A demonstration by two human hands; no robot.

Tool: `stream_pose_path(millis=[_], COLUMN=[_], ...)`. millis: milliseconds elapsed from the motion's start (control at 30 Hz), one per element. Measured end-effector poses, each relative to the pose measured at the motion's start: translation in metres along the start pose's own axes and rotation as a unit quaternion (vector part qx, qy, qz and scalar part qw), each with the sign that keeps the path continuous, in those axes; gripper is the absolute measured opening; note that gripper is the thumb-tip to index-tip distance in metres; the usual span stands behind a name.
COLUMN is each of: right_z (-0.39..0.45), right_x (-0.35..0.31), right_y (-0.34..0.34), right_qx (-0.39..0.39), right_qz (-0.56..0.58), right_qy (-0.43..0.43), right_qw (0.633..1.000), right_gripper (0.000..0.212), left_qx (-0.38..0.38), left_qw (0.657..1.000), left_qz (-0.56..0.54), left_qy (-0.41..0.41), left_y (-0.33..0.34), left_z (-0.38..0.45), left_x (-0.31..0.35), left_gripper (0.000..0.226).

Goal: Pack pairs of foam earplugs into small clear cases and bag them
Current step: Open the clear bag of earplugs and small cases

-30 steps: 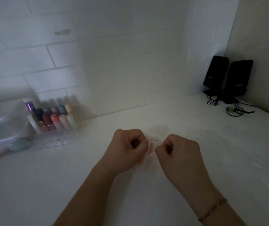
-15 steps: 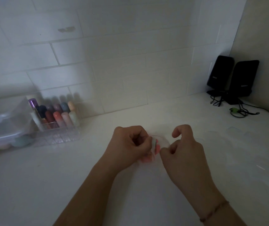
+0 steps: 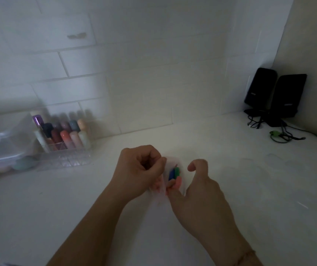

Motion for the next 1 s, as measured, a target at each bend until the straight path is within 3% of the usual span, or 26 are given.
stream_pose_path(millis=[100, 233, 367, 433, 500, 567, 633, 733, 833, 900, 1000], right_z=[0.003, 0.012, 0.022, 0.023, 0.023, 0.022, 0.023, 0.021, 0.018, 0.019, 0.021], right_x=[0.007, 0.02, 0.034, 0.037, 0.036, 0.034, 0.033, 0.028, 0.025, 0.023, 0.023], right_y=[-0.002, -0.006, -0.008, -0.01, -0.012, -0.011, -0.009, -0.011, -0.016, -0.018, -0.018], right_qx=[-0.04, -0.019, 0.008, 0.034, 0.059, 0.054, 0.05, 0.053, 0.048, 0.043, 0.011], right_qz=[-0.021, 0.013, 0.111, 0.148, 0.172, 0.193, 0.18, 0.148, 0.189, 0.231, 0.323], right_qy=[0.012, 0.023, 0.029, 0.014, -0.015, -0.043, -0.089, -0.158, -0.186, -0.183, -0.126], right_qw=[0.999, 0.999, 0.993, 0.988, 0.983, 0.979, 0.978, 0.975, 0.963, 0.955, 0.938], right_gripper=[0.032, 0.013, 0.023, 0.029, 0.033, 0.037, 0.039, 0.043, 0.05, 0.05, 0.053], left_qx=[0.06, 0.052, -0.025, -0.015, 0.05, 0.078, 0.007, -0.079, -0.094, -0.041, 0.038], left_qw=[0.997, 0.997, 0.994, 0.985, 0.991, 0.991, 0.984, 0.973, 0.972, 0.959, 0.898], left_qz=[0.028, 0.012, -0.098, -0.169, -0.113, 0.053, 0.132, 0.12, -0.004, -0.13, -0.304], left_qy=[0.03, 0.059, 0.038, 0.006, -0.045, -0.1, -0.119, -0.181, -0.217, -0.247, -0.316], left_y=[-0.01, -0.012, 0.003, 0.007, 0.009, 0.011, 0.019, 0.026, 0.028, 0.025, 0.015], left_z=[0.003, 0.003, 0.003, 0.005, 0.011, 0.015, 0.017, 0.016, 0.015, 0.016, 0.015], left_x=[-0.002, -0.003, -0.006, -0.015, -0.028, -0.044, -0.059, -0.076, -0.069, -0.06, -0.052], left_gripper=[0.019, 0.02, 0.017, 0.017, 0.023, 0.024, 0.042, 0.062, 0.067, 0.043, 0.024])
Point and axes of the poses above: each hand's wrist, its own z-axis towards the middle knuckle, its own y-axis out of the palm, x = y × z, the point moved 3 cm from there along z, towards the middle knuckle, and after that the axes turned 2 degrees about -z, right-handed, at the moved point
